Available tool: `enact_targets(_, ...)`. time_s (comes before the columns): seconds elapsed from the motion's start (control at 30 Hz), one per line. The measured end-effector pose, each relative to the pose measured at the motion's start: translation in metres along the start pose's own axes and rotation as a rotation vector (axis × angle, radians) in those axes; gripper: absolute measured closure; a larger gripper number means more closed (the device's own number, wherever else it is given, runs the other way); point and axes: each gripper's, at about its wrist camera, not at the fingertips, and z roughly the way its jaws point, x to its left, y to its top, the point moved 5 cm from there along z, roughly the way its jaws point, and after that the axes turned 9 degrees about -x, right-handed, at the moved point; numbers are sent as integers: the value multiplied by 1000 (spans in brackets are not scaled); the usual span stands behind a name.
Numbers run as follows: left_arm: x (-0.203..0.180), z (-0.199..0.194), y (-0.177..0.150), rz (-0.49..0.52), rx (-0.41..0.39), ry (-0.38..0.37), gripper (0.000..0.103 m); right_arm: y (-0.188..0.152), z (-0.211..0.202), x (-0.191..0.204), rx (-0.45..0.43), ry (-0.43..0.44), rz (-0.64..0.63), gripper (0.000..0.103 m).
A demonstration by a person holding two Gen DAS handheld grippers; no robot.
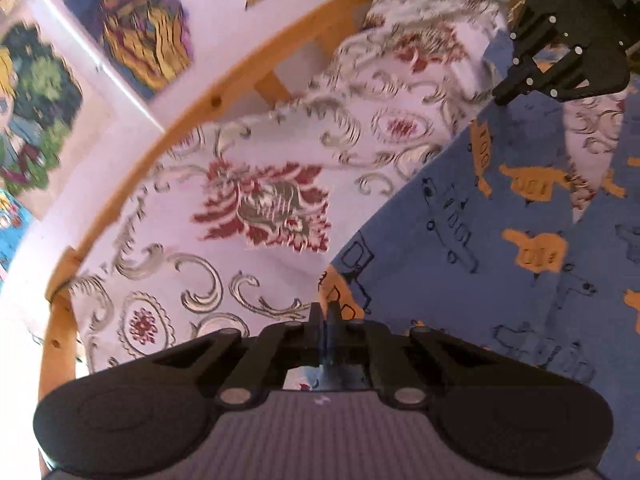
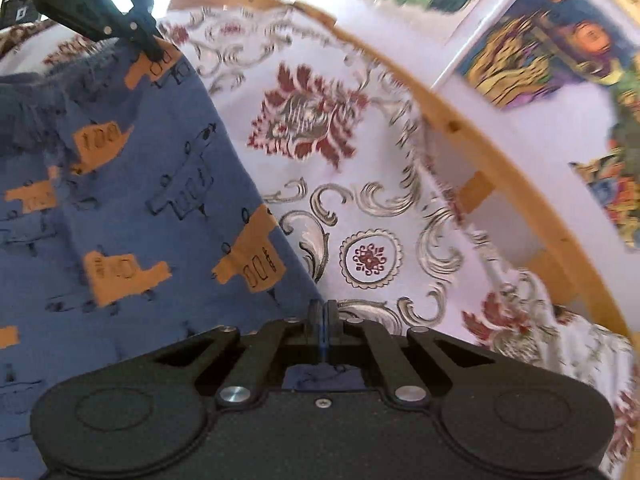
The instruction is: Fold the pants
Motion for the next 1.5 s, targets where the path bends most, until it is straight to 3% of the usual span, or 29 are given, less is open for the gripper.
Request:
enact_targets(0.23,-25,-59,-10,120,-108,-24,102,-2,-81,48,-49,-65,18,103)
enact_targets(0.53,-85,-104,-47,279,-105,-187,102,-27,-152,136,-2,-32,87,103)
enact_targets(0.67,-110,-111,-70,343,-76,-239,102,-41,-161,165,34,-17,141,103)
enact_targets(0.87,-124,-119,-91,335,-23,-302,102,-49,-168,190,54,1,176,103)
enact_targets(1.27,-138,-118,-118,323,59,-381,101,-67,-166,206,80,16,190,103)
enact_targets(1.5,-138,-115,-124,283,105,-428,93,-78,-158,210,101,25,221,103)
